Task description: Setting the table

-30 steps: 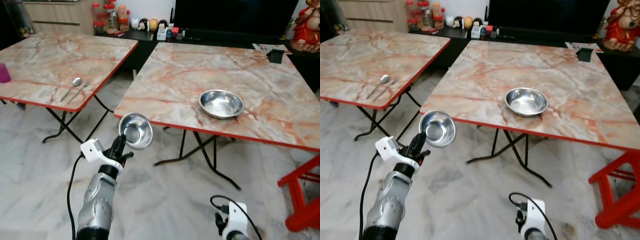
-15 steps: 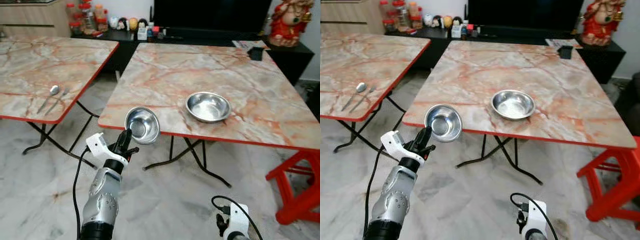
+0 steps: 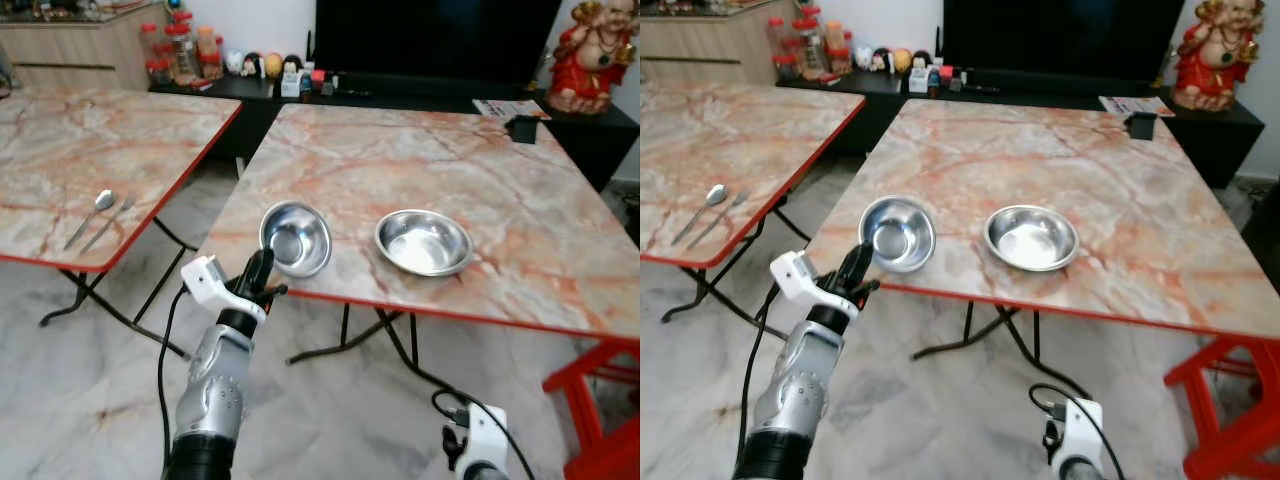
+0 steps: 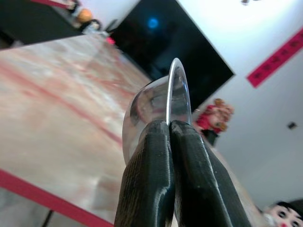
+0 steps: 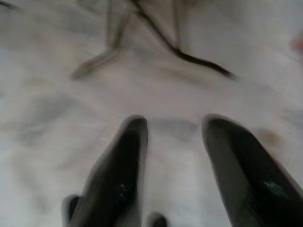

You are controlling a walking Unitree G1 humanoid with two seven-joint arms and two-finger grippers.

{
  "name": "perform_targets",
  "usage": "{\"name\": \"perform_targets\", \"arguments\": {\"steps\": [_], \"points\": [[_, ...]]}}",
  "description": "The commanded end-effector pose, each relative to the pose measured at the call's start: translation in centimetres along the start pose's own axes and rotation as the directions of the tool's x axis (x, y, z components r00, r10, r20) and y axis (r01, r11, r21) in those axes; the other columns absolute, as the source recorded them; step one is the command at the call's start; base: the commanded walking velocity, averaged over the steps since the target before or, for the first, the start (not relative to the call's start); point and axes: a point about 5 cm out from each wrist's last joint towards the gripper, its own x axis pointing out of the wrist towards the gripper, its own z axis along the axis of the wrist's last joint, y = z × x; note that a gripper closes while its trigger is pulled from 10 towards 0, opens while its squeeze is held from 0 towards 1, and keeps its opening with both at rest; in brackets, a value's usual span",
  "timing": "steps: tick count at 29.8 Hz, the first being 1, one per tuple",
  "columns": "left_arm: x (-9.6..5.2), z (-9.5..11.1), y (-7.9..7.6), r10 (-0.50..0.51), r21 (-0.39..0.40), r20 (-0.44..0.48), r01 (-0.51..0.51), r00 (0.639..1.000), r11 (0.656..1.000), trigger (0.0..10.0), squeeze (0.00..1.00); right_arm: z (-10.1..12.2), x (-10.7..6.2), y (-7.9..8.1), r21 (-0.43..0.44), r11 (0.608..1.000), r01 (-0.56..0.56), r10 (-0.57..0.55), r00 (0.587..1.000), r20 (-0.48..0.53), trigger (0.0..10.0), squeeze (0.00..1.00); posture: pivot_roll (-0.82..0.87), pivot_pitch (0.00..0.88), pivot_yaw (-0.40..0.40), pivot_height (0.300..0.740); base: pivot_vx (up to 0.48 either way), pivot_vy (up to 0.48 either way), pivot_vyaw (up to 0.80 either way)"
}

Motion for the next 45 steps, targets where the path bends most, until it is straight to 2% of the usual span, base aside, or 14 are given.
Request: {"name": "perform_targets", "arguments": {"steps": [1, 27, 30, 45], "points": [[0.40, -0.37, -1.25, -0.038, -0.021, -0.002, 0.038, 0.999, 0.999, 10.0, 0.00, -0.14, -0.15, -1.05, -0.006, 1.000, 0.026, -0.026, 1.000, -0.006, 10.0, 0.00, 0.03, 0.000, -0.026, 0.740, 0.330, 0.000, 0.00], [0.62, -0.46, -1.52, -0.057, -0.021, -0.008, 0.057, 0.998, 0.998, 10.0, 0.00, -0.17, -0.11, -0.76, -0.015, 1.000, 0.016, -0.016, 1.000, -0.010, 10.0, 0.00, 0.02, 0.000, -0.022, 0.740, 0.332, 0.000, 0.00], [0.60, -0.65, -1.42, -0.041, -0.002, -0.021, 0.041, 0.999, 0.999, 10.0, 0.00, -0.24, -0.14, -0.79, -0.015, 1.000, 0.016, -0.016, 1.000, -0.012, 10.0, 0.00, 0.02, 0.000, -0.023, 0.740, 0.000, 0.000, 0.00], [0.73, -0.38, -1.33, -0.030, -0.009, -0.008, 0.030, 1.000, 1.000, 10.0, 0.00, -0.65, -0.28, -0.95, -0.012, 1.000, 0.022, -0.023, 0.999, -0.023, 10.0, 0.00, 0.02, 0.000, -0.018, 0.740, 0.000, 0.000, 0.00]]}}
